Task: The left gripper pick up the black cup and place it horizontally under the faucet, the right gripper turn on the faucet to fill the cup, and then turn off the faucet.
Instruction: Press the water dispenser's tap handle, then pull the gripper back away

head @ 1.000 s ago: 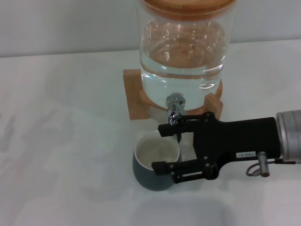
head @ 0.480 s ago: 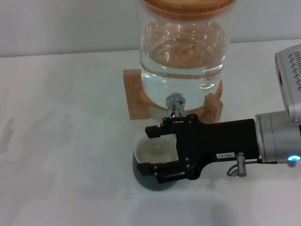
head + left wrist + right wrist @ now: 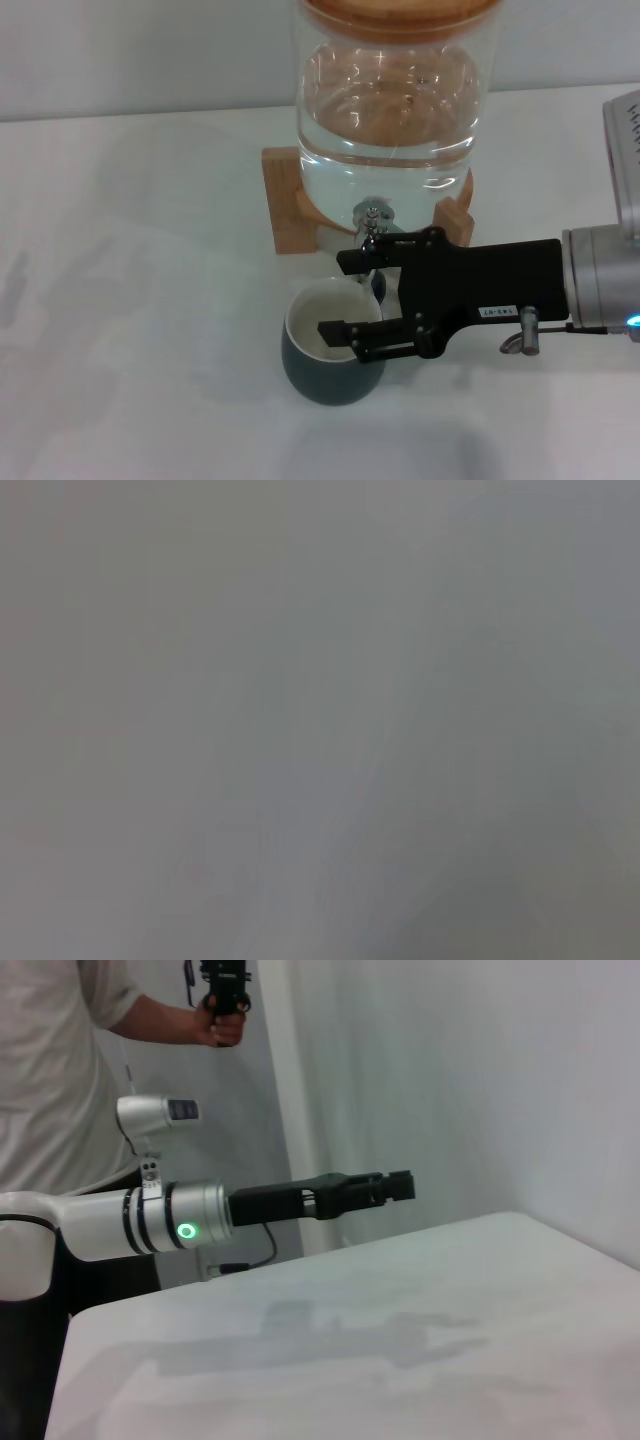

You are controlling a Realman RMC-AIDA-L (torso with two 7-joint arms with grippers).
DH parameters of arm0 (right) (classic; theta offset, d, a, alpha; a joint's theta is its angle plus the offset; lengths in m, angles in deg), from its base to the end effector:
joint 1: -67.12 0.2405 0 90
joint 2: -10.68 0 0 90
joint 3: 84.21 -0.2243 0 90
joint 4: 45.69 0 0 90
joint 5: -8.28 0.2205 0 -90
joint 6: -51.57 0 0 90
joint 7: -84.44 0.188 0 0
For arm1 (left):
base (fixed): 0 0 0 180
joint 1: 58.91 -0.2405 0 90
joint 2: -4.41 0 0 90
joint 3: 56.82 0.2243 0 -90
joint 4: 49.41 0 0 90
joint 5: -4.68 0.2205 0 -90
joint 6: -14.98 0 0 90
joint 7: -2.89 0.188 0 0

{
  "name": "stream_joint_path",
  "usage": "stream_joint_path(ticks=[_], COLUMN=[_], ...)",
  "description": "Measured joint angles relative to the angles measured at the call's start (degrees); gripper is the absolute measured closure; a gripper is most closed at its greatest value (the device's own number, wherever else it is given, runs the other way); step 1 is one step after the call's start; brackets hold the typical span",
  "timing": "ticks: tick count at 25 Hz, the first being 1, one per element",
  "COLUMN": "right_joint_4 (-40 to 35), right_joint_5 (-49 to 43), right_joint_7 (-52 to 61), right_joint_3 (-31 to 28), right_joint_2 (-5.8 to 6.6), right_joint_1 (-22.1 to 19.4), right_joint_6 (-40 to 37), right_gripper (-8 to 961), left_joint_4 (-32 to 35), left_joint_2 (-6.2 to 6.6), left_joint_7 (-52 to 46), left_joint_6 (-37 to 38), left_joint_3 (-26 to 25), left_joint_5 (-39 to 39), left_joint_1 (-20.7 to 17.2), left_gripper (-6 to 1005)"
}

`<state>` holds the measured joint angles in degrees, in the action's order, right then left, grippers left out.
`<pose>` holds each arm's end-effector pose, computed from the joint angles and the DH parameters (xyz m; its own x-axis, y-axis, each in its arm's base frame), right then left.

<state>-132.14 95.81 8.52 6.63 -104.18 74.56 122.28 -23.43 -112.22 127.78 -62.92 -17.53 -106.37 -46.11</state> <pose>0.1127 0.2960 -0.0289 0.8838 -0.1770 -0.4332 -0.2721 -0.9475 -0.1680 -0.3314 0.3239 0.0709 0.5697 0.0385 0.8209 0.7658 -0.3873 -0.5133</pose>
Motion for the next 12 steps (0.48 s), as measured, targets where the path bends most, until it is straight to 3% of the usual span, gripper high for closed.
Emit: stream_joint_path(ticks=[12], right_joint_4=[0.2], right_joint_5=[-1.13], right_joint_7=[-0.5], right_joint_3=[-4.1], right_joint_2=[0.06], right_joint_1=[-0.57], right_joint_6=[3.1], right_gripper=[170], left_joint_4=[0.06], left_joint_2=[-0.1], left_joint_7=[-0.01], left_joint_6=[-0.06], left_joint_3=[0.0], left_joint_5=[-0.04], left_joint_1=[0.09], left_gripper=[599])
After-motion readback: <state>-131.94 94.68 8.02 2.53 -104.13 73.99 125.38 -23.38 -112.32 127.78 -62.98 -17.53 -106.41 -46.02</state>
